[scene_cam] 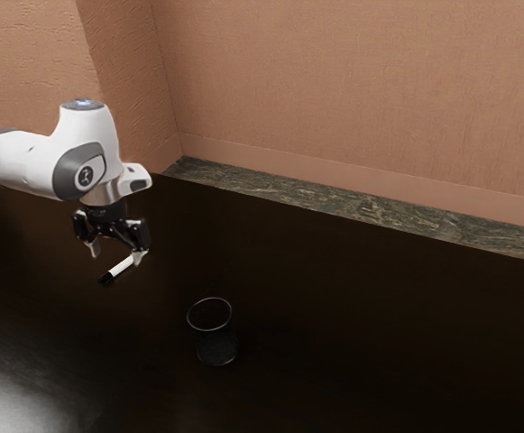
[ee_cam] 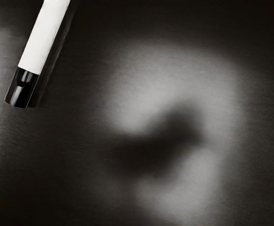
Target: Put the marker into the pen holder.
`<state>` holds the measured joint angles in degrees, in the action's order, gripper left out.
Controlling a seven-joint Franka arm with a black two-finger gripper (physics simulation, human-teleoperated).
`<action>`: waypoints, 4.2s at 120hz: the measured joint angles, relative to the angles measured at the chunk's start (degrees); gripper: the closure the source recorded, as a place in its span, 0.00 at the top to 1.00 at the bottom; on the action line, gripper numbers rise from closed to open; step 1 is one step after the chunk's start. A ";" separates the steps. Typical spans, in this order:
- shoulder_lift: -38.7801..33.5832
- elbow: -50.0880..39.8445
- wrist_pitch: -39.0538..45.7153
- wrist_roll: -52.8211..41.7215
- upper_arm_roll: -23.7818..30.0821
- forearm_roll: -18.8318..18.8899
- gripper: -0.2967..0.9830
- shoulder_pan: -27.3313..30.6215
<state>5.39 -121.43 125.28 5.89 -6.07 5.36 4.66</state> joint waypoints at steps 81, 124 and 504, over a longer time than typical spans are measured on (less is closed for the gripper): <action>22.53 16.80 12.07 -26.74 0.69 -6.53 0.77 6.76; 28.06 22.20 13.03 -33.81 2.17 -8.09 0.77 8.72; 11.27 16.57 14.01 -36.62 3.75 -3.26 0.17 -0.78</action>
<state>16.66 -104.86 139.30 -30.73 -2.32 2.10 3.88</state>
